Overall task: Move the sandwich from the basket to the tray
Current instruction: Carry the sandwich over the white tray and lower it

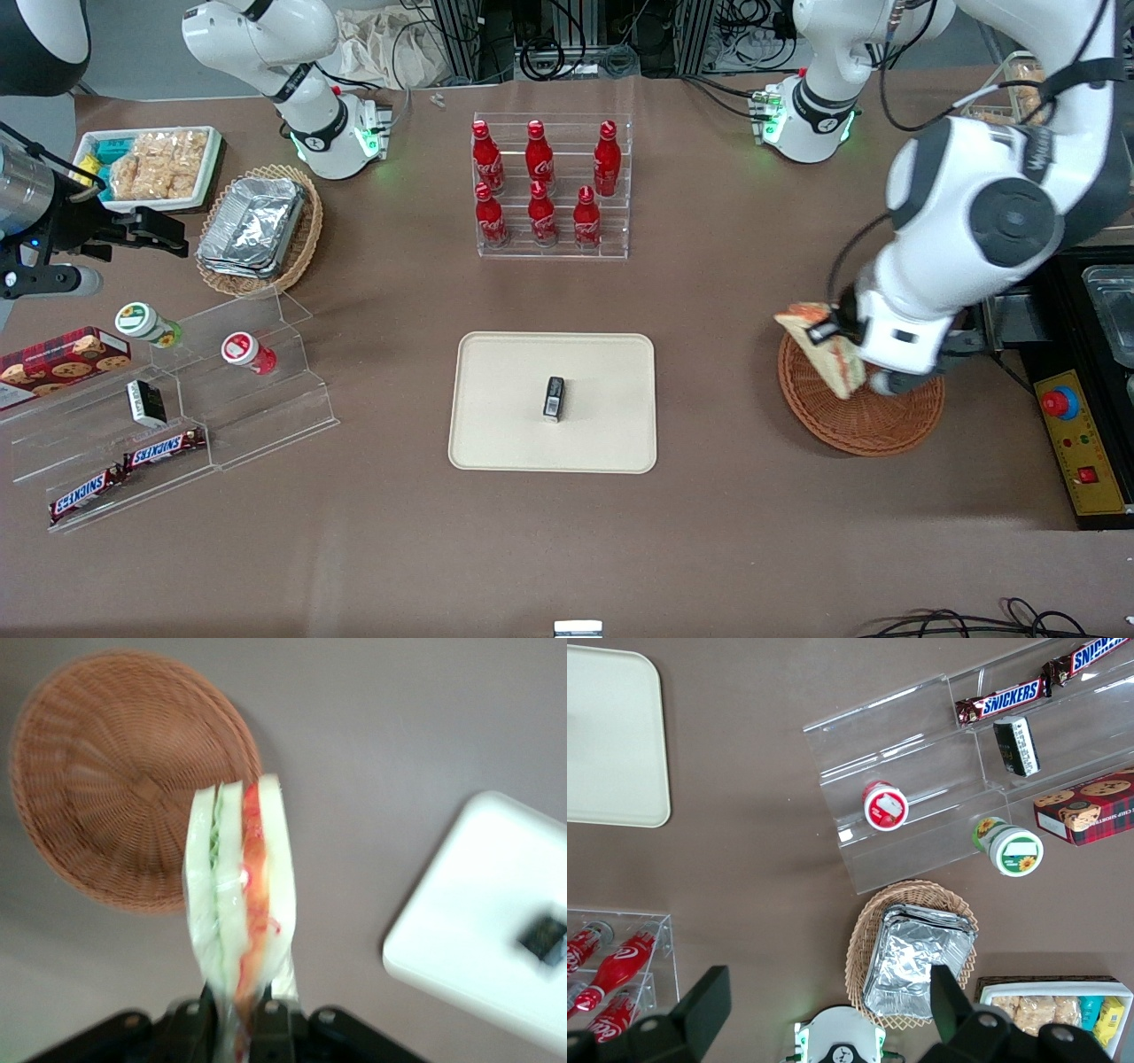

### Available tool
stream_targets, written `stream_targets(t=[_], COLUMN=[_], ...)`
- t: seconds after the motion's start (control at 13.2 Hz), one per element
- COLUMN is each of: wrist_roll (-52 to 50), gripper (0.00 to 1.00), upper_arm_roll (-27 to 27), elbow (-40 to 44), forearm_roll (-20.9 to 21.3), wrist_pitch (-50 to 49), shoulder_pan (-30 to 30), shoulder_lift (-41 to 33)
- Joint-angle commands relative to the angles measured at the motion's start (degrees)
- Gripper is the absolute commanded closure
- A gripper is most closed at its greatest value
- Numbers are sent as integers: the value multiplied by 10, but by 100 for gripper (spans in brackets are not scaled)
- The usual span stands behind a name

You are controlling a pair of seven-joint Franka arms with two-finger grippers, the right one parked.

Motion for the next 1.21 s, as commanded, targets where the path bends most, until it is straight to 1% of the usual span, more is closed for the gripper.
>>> stream_targets(t=[0.0,0.23,0.38,0.53,0.68,0.98,1.13], wrist_roll=[75,149,155,170,179,183,178], gripper=[100,100,100,100,100,100,100], upper_arm_roll=[7,7,7,5,-4,-3,-2], elbow=[14,38,82,121,130,127,126], forearm_roll=[7,7,7,3,9,17,17], wrist_pitch=[-30,30,55,79,132,239,269], shoulder_pan=[-70,-126,-156,-163,-171,-171,-171], shoulder_lift=[18,78,135,187,224,260,280])
